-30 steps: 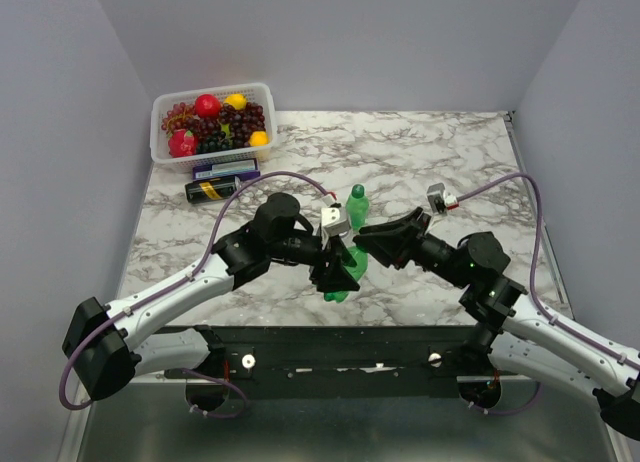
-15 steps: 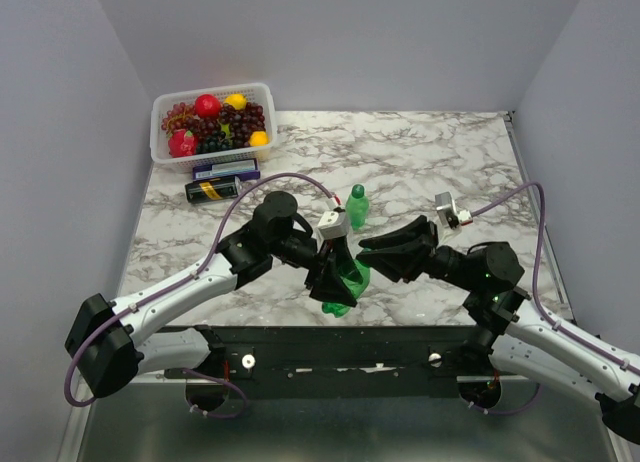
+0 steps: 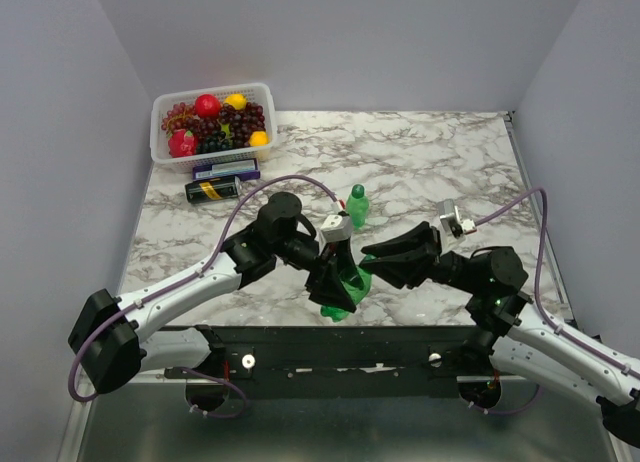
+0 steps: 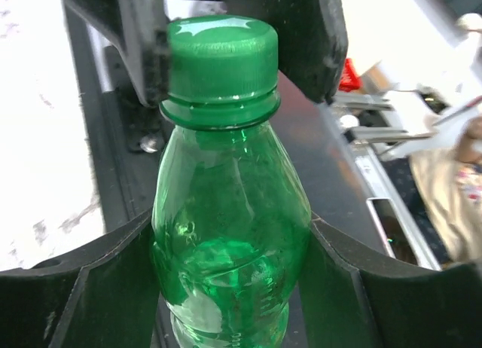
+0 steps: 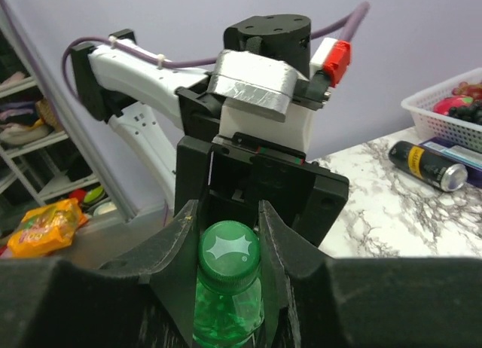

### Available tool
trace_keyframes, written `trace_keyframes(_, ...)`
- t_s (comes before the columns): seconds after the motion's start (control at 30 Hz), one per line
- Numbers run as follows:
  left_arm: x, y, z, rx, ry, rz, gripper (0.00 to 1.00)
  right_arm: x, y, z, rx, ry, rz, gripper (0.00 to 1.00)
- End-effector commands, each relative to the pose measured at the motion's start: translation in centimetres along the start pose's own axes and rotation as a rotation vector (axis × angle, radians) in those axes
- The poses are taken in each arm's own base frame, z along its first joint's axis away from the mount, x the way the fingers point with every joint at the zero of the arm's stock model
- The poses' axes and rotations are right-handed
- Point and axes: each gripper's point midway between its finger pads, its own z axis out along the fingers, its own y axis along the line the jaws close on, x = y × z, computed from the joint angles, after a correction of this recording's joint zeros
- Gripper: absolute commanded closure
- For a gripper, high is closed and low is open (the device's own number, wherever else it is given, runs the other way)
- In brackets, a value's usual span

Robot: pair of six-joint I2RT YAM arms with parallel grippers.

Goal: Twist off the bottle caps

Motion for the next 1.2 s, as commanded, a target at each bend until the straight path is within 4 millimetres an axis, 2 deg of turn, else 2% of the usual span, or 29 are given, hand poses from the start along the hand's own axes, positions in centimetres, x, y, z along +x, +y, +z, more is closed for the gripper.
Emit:
trace_keyframes(0.0,-1.0,3.5,-0.6,-0.224,0.017,0.085,0.89,1.8,-3.2,-1.2,0.194,0.084,0.026,0.82)
trace_keyframes(0.03,-1.0,5.0,-0.9,-0.312,0.011,0.082,0.89,1.5,-4.0,-1.4,0.252,0.072,0.038,0.69)
trace_keyframes(0.1,-0.6,6.5,-1.2,-0.389,0.015,0.068,0.89,1.9,-5.0,-2.2,0.331,0.101,0.059,0.57)
trace_keyframes(0.13,-0.2,7.5,-1.4,-0.453,0.029,0.072,0.90,0.7,-5.3,-2.5,0.380,0.071,0.059,0.44)
trace_keyframes(0.17,-0.1,7.9,-1.5,-0.481,0.035,0.070,0.90,1.2,-5.9,-3.2,0.424,0.092,0.072,0.37)
trace_keyframes(0.23,0.4,8.6,-1.5,-0.540,0.049,0.073,0.91,0.2,-6.7,-4.0,0.507,0.060,0.076,0.28)
trace_keyframes(0.27,0.5,9.7,-2.1,-0.619,0.049,0.079,0.91,0.6,-7.1,-4.6,0.544,0.077,0.081,0.26)
trace_keyframes(0.43,0.6,11.2,-3.4,-0.786,0.034,0.098,0.91,0.7,-8.9,-6.1,0.688,0.066,0.120,0.24)
trace_keyframes(0.6,0.7,11.8,-4.0,-0.865,0.023,0.097,0.91,2.2,-10.2,-4.8,0.726,0.113,0.186,0.24)
trace_keyframes(0.67,0.9,12.1,-4.2,-0.883,0.029,0.095,0.92,2.0,-9.9,-3.9,0.691,0.094,0.206,0.25)
trace_keyframes(0.7,0.9,12.2,-4.2,-0.891,0.029,0.094,0.92,2.8,-10.2,-3.9,0.697,0.112,0.219,0.26)
trace_keyframes(0.77,1.1,12.3,-4.3,-0.907,0.038,0.094,0.92,2.3,-9.8,-3.0,0.660,0.085,0.228,0.27)
trace_keyframes(0.83,1.2,12.5,-4.3,-0.911,0.044,0.090,0.92,2.6,-10.0,-2.6,0.655,0.095,0.235,0.28)
trace_keyframes(1.1,1.6,12.6,-4.0,-0.911,0.060,0.092,0.93,2.8,-9.9,-1.8,0.627,0.079,0.244,0.31)
trace_keyframes(1.17,1.6,12.6,-3.9,-0.909,0.060,0.092,0.93,2.9,-9.9,-1.8,0.626,0.084,0.247,0.35)
